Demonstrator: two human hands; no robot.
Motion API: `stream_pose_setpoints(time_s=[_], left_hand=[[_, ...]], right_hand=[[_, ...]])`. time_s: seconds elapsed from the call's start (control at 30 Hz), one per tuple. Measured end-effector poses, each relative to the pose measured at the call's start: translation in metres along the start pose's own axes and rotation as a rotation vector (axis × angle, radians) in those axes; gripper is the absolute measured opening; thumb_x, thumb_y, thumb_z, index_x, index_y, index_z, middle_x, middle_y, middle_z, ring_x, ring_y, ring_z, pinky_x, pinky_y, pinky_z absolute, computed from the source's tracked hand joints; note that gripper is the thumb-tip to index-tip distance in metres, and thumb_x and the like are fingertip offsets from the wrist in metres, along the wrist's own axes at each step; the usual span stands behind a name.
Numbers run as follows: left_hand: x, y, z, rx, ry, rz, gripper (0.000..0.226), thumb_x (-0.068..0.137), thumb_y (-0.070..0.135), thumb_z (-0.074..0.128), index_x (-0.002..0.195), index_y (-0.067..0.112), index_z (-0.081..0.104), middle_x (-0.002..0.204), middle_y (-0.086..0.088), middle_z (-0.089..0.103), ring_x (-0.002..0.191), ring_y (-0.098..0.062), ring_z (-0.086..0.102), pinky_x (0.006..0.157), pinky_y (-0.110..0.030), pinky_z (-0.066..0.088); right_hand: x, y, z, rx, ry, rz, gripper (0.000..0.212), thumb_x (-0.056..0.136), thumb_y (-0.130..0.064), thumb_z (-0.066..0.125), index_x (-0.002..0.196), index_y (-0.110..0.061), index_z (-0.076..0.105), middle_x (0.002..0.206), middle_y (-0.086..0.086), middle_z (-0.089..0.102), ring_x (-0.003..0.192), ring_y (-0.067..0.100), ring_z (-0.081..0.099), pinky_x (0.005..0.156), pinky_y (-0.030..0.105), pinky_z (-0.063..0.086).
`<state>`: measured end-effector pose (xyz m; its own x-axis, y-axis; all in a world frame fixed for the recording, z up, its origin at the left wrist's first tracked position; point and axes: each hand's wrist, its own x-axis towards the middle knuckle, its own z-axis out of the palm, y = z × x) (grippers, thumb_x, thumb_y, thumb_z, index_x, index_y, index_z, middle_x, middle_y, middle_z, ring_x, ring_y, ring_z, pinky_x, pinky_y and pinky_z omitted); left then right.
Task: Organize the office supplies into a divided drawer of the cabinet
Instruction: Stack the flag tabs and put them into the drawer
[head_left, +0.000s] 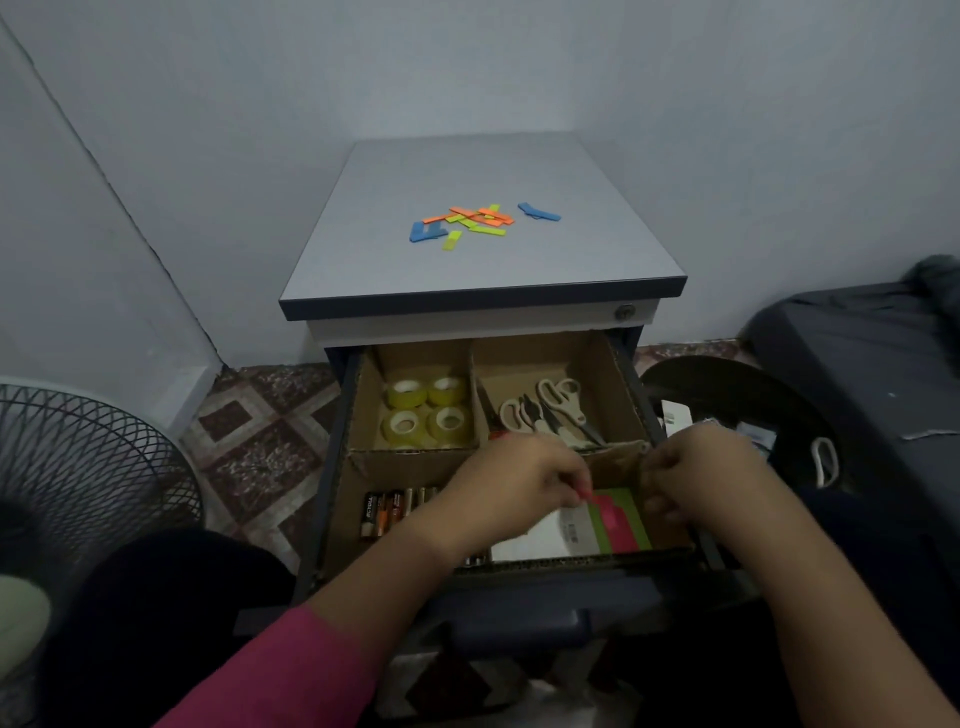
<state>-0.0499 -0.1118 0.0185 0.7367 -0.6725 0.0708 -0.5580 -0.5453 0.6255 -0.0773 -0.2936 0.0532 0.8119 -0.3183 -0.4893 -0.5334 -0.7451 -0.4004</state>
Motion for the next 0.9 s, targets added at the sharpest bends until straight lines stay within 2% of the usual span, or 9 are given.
stream_pose_setpoints(time_s=[0.07,0.13,0.2,0.33,0.43,0.5,0.63,0.77,0.9], left_hand=[[0.013,0.009,0.012,0.252,-0.108,0.102,0.015,0.087,0.020,0.064,0.099,0.027,0.070,0.098,0.010,0.062,0.092,-0.011,0.058,0.076,-0.035,0.050],[0.026,0.018,0.021,0.446,-0.209,0.192,0.019,0.089,0.017,0.058,0.105,0.023,0.067,0.104,0.002,0.062,0.094,-0.019,0.058,0.068,-0.033,0.043],[0.037,0.027,0.029,0.559,-0.285,0.245,0.019,0.089,0.011,0.054,0.103,0.017,0.065,0.101,-0.003,0.060,0.092,-0.023,0.058,0.064,-0.032,0.036],[0.045,0.030,0.036,0.619,-0.337,0.264,0.020,0.090,0.005,0.050,0.101,0.012,0.066,0.100,-0.007,0.060,0.092,-0.027,0.058,0.064,-0.032,0.037],[0.045,0.018,0.038,0.510,-0.337,0.237,0.018,0.087,0.002,0.054,0.096,0.012,0.065,0.094,-0.006,0.062,0.086,-0.026,0.059,0.066,-0.036,0.047],[0.040,0.009,0.034,0.408,-0.286,0.202,0.026,0.085,0.003,0.059,0.105,0.016,0.069,0.099,-0.002,0.066,0.090,-0.022,0.062,0.074,-0.039,0.053],[0.018,-0.002,0.008,0.254,-0.174,0.102,0.027,0.091,0.013,0.062,0.117,0.019,0.068,0.114,0.005,0.065,0.104,-0.009,0.059,0.090,-0.028,0.048],[-0.009,-0.017,-0.013,0.076,-0.011,-0.031,0.020,0.092,0.014,0.060,0.106,0.020,0.072,0.101,0.013,0.066,0.096,0.002,0.058,0.086,-0.017,0.047],[-0.021,-0.026,-0.010,-0.331,0.179,-0.227,0.019,0.088,0.007,0.064,0.093,0.023,0.073,0.093,0.017,0.068,0.091,0.008,0.061,0.079,-0.008,0.046]], right_hand=[[-0.002,-0.002,-0.014,0.098,-0.052,0.050,0.017,0.097,-0.015,0.052,0.108,-0.015,0.064,0.079,0.004,0.067,0.081,0.020,0.067,0.073,0.033,0.056],[-0.004,-0.004,-0.023,0.167,-0.134,0.084,0.026,0.099,-0.016,0.049,0.124,-0.015,0.057,0.078,0.003,0.062,0.071,0.015,0.060,0.061,0.025,0.047],[-0.004,-0.001,-0.029,0.239,-0.170,0.095,0.031,0.099,-0.015,0.048,0.130,-0.015,0.053,0.079,0.004,0.060,0.068,0.013,0.055,0.059,0.023,0.043],[0.000,0.006,-0.033,0.276,-0.197,0.094,0.033,0.099,-0.015,0.048,0.132,-0.015,0.052,0.080,0.004,0.061,0.069,0.013,0.057,0.062,0.024,0.045],[0.002,0.013,-0.030,0.274,-0.167,0.064,0.030,0.099,-0.017,0.049,0.128,-0.015,0.055,0.082,0.003,0.065,0.069,0.012,0.059,0.062,0.023,0.047],[0.000,0.020,-0.023,0.270,-0.087,0.000,0.023,0.098,-0.016,0.050,0.119,-0.015,0.060,0.080,0.003,0.066,0.067,0.013,0.061,0.059,0.023,0.048],[-0.007,0.026,-0.001,0.207,0.076,-0.189,0.016,0.094,-0.012,0.055,0.093,-0.019,0.069,0.076,0.004,0.070,0.074,0.020,0.069,0.072,0.035,0.059],[0.001,0.012,0.023,-0.161,0.116,-0.279,0.019,0.088,-0.012,0.052,0.079,-0.013,0.070,0.078,0.005,0.065,0.075,0.020,0.065,0.063,0.029,0.053],[0.016,-0.005,0.044,-0.276,0.009,-0.199,0.017,0.086,-0.021,0.061,0.074,-0.010,0.058,0.080,0.007,0.056,0.080,0.024,0.060,0.064,0.027,0.046]])
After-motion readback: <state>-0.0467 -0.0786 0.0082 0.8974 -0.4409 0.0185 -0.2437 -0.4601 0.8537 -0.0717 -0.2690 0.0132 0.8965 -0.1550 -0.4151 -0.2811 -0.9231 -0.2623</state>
